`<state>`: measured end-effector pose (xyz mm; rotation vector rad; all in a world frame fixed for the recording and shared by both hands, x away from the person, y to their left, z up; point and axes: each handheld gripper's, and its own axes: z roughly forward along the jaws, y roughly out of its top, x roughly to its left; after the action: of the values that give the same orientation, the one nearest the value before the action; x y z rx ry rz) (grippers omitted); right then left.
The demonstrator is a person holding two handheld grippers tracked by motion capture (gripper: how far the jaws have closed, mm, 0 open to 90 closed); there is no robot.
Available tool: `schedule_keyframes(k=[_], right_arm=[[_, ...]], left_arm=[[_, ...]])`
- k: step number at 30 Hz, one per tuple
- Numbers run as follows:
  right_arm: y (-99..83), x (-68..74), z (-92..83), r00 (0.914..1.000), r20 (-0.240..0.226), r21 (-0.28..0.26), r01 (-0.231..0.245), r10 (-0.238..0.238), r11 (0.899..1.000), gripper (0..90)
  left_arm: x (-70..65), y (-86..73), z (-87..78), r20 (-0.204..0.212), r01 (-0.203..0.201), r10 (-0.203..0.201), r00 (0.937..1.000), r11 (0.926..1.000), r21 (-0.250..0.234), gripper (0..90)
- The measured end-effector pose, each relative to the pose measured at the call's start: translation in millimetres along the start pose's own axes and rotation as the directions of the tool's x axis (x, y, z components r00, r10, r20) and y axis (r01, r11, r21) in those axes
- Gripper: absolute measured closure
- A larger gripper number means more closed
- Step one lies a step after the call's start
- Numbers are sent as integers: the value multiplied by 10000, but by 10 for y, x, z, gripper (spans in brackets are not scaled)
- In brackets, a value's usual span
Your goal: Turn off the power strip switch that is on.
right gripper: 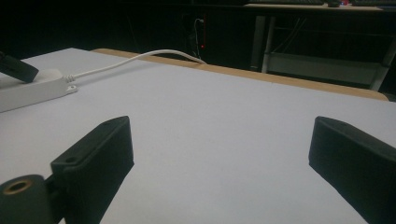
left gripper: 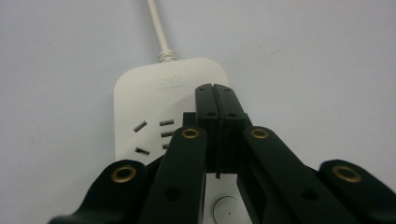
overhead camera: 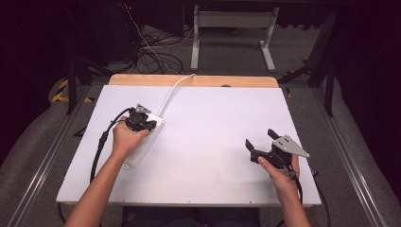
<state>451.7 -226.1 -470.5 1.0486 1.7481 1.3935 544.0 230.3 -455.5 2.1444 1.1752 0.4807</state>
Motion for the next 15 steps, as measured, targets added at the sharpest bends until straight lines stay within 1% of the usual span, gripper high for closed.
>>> schedule_keyframes(k=[4, 5, 6, 7, 8, 9, 10, 11, 12, 14, 15], right_arm=[[2, 3, 0, 10000, -24, -21, 1, -1, 10000, 74], [2, 5, 0, 10000, -16, -4, -22, 22, 10000, 74], [1, 4, 0, 10000, -6, 1, -16, 16, 10000, 74], [1, 4, 1, 10000, -6, 7, -13, 13, 10000, 74], [0, 5, 1, 10000, -9, 10, -14, 14, 10000, 74], [1, 6, 0, 10000, -22, 6, -16, 16, 10000, 74], [1, 6, -1, 10000, -22, -1, -16, 16, 10000, 74], [2, 5, -1, 10000, -17, -18, 0, 0, 10000, 74], [2, 5, -2, 10000, -20, -19, 2, -2, 10000, 74], [3, 6, -3, 10000, -14, -19, 22, -22, 10000, 74], [3, 7, -4, 10000, -19, -22, 20, -20, 10000, 74]], left_arm=[[4, 5, 0, -28, 64, -64, 10000, 10000, 19, 900], [7, 8, -3, 65, 147, -147, 9999, 9999, 81, 900], [14, 10, -3, 375, 284, -288, 9989, 9995, 116, 900], [11, 9, -4, 356, 225, -229, 9991, 9997, 123, 900], [-14, 9, -6, 173, 38, -41, 9998, 9999, 160, 900], [-51, 11, -1, -65, -232, 232, 9997, 9996, 135, 900], [-85, 15, 1, -325, -456, 462, 9984, 9988, 179, 900], [-107, 19, 6, -436, -521, 529, 9976, 9984, 197, 900], [-105, 23, 5, -434, -520, 529, 9977, 9984, 228, 900], [-77, 18, 1, -294, -345, 351, 9990, 9992, 189, 900], [-77, 17, 2, -289, -353, 359, 9989, 9992, 180, 900]])
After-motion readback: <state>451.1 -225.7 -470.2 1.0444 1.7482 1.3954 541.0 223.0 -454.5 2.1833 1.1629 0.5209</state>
